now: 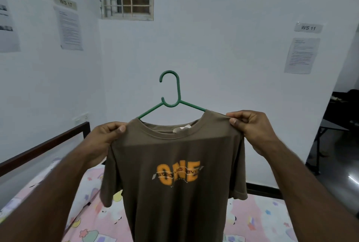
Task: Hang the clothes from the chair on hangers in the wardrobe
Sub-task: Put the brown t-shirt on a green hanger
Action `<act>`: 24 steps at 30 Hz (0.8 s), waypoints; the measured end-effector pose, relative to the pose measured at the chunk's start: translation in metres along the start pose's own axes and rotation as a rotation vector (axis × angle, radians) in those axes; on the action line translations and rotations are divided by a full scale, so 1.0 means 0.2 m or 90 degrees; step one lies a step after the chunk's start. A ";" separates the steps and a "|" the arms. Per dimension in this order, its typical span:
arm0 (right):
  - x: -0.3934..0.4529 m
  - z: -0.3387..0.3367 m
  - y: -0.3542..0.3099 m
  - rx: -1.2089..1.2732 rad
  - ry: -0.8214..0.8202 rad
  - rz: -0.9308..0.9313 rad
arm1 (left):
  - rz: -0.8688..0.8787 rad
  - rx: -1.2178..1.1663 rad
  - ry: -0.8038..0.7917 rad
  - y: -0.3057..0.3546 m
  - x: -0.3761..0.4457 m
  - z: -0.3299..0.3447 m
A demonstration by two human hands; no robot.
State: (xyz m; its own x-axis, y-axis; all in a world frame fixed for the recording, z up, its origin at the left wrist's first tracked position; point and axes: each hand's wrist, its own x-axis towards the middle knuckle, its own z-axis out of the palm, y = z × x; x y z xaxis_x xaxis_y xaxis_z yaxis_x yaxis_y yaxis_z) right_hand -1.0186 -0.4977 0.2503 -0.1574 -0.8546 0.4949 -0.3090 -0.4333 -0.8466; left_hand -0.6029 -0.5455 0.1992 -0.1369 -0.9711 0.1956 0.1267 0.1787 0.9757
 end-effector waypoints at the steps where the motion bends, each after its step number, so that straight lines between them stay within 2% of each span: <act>1: 0.01 -0.03 0.00 0.006 -0.006 0.009 | 0.002 -0.012 0.005 0.00 0.00 0.04; 5: 0.02 -0.17 0.02 0.051 -0.034 0.039 | 0.031 -0.033 0.023 0.02 0.02 0.17; 10: 0.03 -0.26 0.10 0.084 -0.125 0.107 | 0.049 -0.044 0.071 0.03 0.01 0.25; 16: 0.08 -0.23 0.14 0.139 -0.115 0.093 | 0.065 -0.022 0.049 0.09 -0.05 0.29; 21: 0.00 -0.13 0.32 0.080 -0.202 0.150 | 0.063 -0.061 0.167 -0.02 -0.12 0.25; 24: 0.01 -0.10 0.37 0.107 -0.248 0.152 | 0.076 -0.061 0.180 -0.01 -0.17 0.23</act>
State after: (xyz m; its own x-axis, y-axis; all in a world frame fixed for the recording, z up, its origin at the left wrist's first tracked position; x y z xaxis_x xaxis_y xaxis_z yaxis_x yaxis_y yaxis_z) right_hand -1.0614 -0.5250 0.1924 0.1675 -0.9655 0.1992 -0.1469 -0.2243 -0.9634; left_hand -0.6429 -0.5051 0.1954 0.1612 -0.9520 0.2603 0.2197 0.2917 0.9309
